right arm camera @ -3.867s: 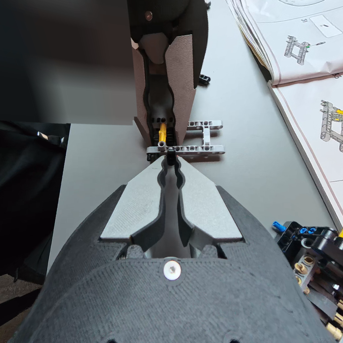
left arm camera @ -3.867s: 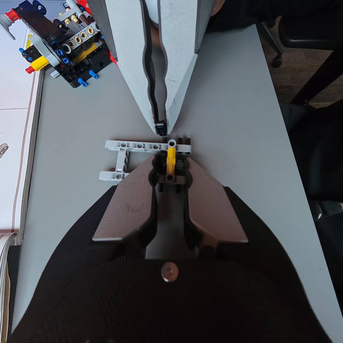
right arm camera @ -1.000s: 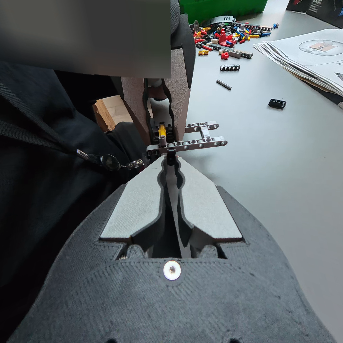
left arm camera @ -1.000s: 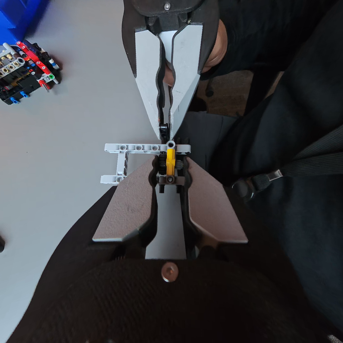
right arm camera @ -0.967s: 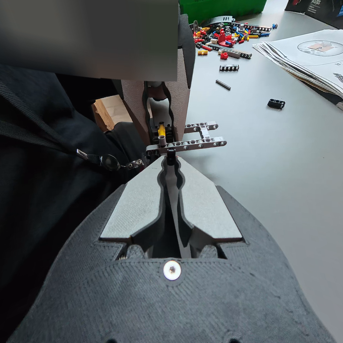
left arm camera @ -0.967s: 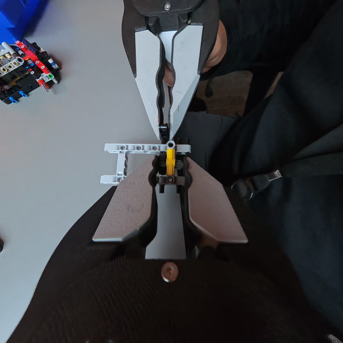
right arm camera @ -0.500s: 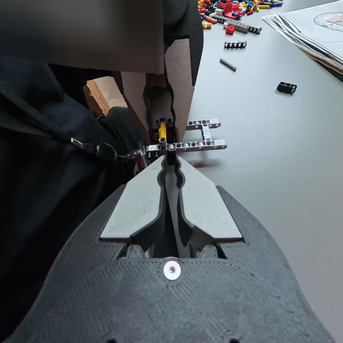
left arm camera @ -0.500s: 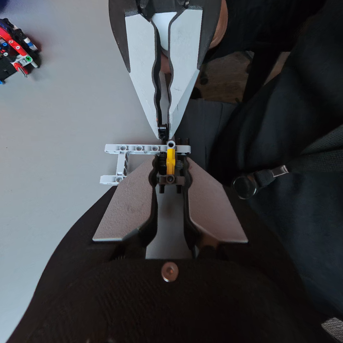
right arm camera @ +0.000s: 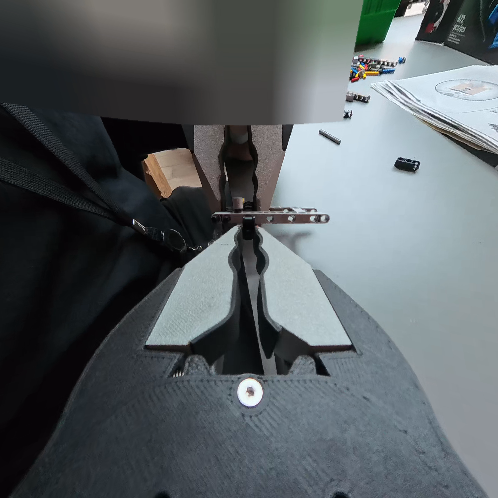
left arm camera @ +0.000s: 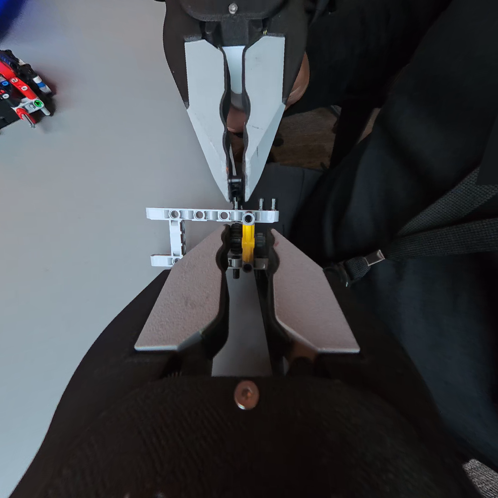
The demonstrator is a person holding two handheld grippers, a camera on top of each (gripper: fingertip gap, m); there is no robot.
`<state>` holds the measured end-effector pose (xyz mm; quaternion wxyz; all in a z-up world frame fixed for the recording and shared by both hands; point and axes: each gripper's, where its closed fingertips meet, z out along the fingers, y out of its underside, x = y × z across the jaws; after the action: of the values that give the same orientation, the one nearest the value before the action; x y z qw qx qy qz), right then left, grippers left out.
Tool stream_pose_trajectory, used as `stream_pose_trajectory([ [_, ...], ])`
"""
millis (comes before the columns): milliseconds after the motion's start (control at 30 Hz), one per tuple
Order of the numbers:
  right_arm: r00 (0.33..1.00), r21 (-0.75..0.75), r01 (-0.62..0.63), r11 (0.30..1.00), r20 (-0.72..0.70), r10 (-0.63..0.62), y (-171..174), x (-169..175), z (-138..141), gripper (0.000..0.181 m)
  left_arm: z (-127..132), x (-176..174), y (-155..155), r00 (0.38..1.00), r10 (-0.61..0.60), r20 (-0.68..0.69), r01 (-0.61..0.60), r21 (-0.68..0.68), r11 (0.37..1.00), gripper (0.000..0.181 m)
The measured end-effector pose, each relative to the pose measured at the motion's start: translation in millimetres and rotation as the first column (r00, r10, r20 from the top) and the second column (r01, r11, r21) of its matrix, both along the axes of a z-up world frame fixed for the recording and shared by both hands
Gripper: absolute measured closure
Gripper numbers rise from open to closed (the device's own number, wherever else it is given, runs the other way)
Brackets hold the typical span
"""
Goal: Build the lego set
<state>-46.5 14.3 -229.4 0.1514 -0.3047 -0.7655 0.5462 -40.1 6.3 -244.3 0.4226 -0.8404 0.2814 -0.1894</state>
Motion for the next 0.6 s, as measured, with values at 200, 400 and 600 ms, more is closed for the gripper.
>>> stream_pose_trajectory([
  [200,1.0,0.017,0.008,1.0,0.012,-0.008,3,0,-3,0.177,-7,-3,2,1.0,0.02,-0.024,-0.021,-0.034,0.999,0.158],
  [400,0.998,0.033,0.012,0.999,0.061,-0.014,3,-3,-9,0.177,-13,-6,4,0.999,0.043,-0.006,-0.043,-0.1,0.994,0.158],
  [600,0.993,0.025,0.065,0.998,0.093,-0.067,9,-9,-10,0.178,-11,-14,6,0.995,0.088,0.04,-0.082,-0.12,0.989,0.158],
])
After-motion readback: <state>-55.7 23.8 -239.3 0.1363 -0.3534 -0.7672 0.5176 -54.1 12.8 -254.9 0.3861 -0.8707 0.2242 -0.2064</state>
